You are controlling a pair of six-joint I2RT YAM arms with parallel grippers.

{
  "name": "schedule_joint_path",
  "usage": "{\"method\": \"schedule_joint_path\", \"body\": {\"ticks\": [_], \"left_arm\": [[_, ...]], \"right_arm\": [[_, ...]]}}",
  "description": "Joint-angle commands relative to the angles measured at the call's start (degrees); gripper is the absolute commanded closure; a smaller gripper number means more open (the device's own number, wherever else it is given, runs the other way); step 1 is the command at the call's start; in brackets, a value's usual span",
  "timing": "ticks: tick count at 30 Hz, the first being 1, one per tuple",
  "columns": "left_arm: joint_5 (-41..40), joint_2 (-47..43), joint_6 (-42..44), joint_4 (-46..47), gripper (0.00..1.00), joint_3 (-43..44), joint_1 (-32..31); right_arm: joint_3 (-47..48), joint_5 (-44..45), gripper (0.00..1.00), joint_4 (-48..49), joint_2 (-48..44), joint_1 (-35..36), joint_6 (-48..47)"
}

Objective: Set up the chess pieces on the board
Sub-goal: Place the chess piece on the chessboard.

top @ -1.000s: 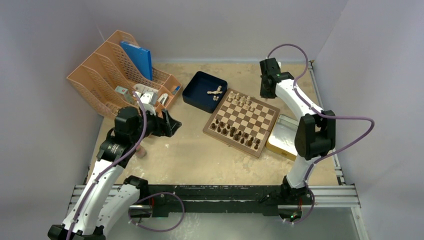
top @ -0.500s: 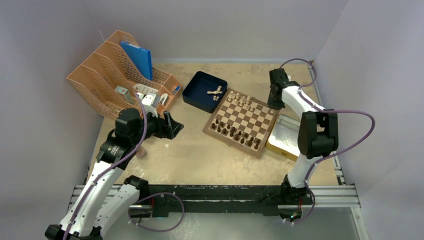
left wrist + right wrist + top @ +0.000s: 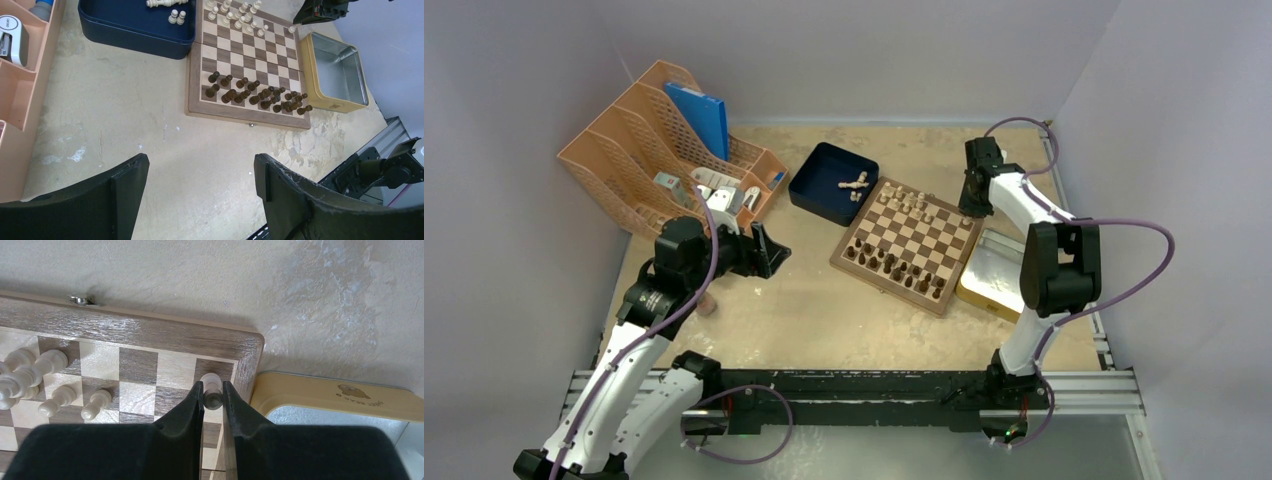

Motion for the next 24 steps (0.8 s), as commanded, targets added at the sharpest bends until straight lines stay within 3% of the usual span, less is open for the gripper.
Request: {"method": "schedule_joint_path", "body": {"ticks": [1,12,24], "left_arm": [[-0.52,-0.67,1.33,1.93,0.23,-0.08,-0.29],[-0.52,-0.37,1.26,1.93,0.23,-0.04,-0.38],[-0.61,-0.33,1.26,1.9,0.23,-0.05,-0.38]], "right_arm": [[-0.48,0.44,0.85,0.68,-0.12,-0.2,0.63],[-0.58,1.67,0.83,-0.13,0.67,-0.2,0.83],[0.23,1.28,0.68,0.18,0.31,-0.19,0.97]]}}
